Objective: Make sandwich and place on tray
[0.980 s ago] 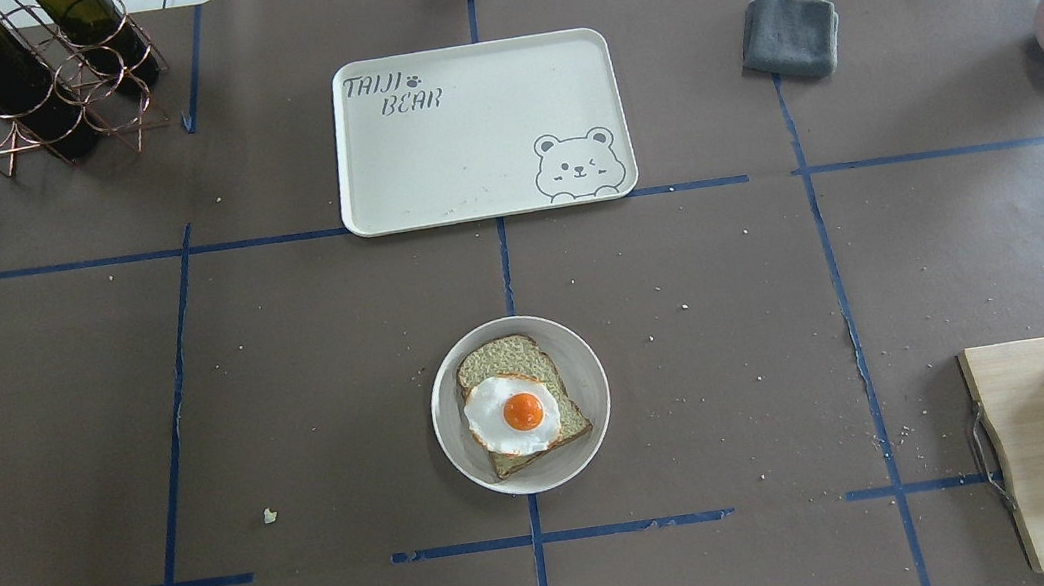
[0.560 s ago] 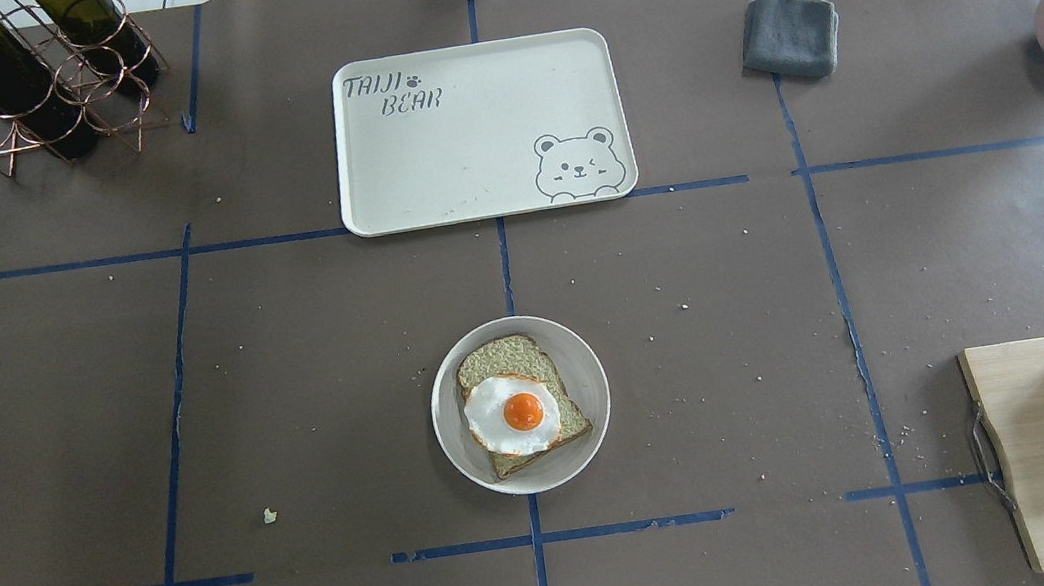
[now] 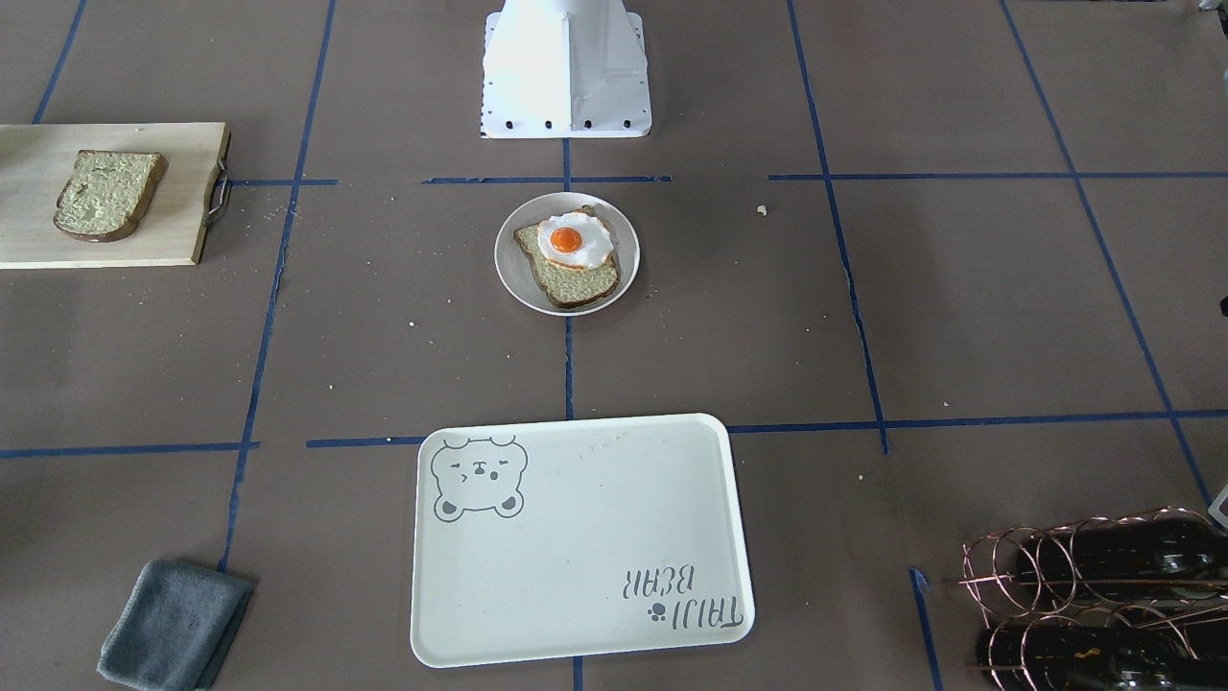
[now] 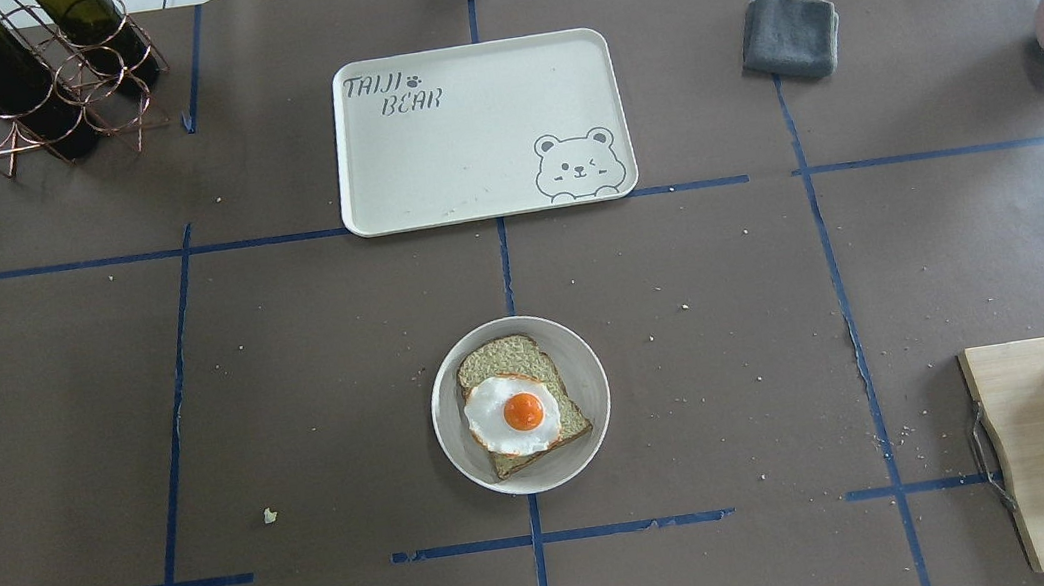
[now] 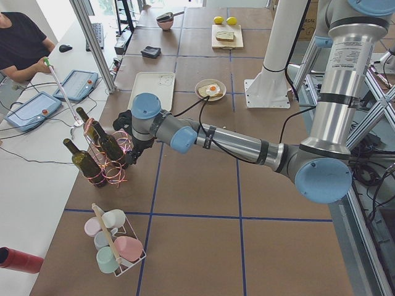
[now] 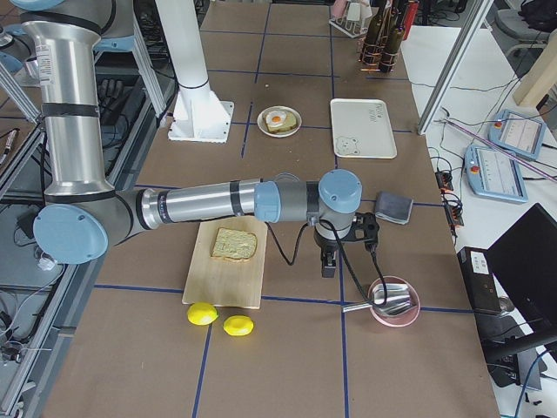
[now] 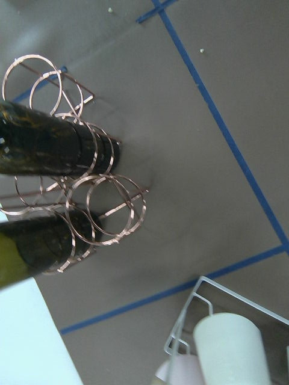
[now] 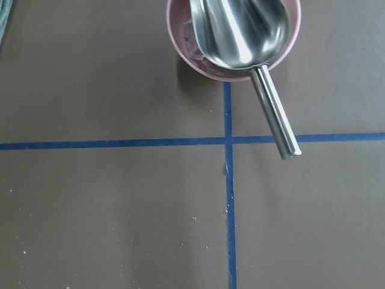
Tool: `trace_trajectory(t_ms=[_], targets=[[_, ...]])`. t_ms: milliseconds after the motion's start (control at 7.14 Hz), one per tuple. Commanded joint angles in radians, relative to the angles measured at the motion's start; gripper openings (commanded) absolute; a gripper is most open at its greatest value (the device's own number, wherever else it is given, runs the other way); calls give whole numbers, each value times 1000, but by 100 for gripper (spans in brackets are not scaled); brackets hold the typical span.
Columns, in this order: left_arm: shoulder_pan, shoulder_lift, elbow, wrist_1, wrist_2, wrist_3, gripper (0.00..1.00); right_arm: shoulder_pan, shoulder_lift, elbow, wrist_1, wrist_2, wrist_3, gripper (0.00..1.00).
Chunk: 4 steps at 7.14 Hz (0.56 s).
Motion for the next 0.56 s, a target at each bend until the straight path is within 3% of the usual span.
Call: trace_trajectory(t_ms=[0,420], targets=[[87,-30,0,-26,-1,-146,100,-60,10,4,6,102,32,100],[233,-154,-9,-24,11,-501,100,-97,-6,7,9,101,76,100]])
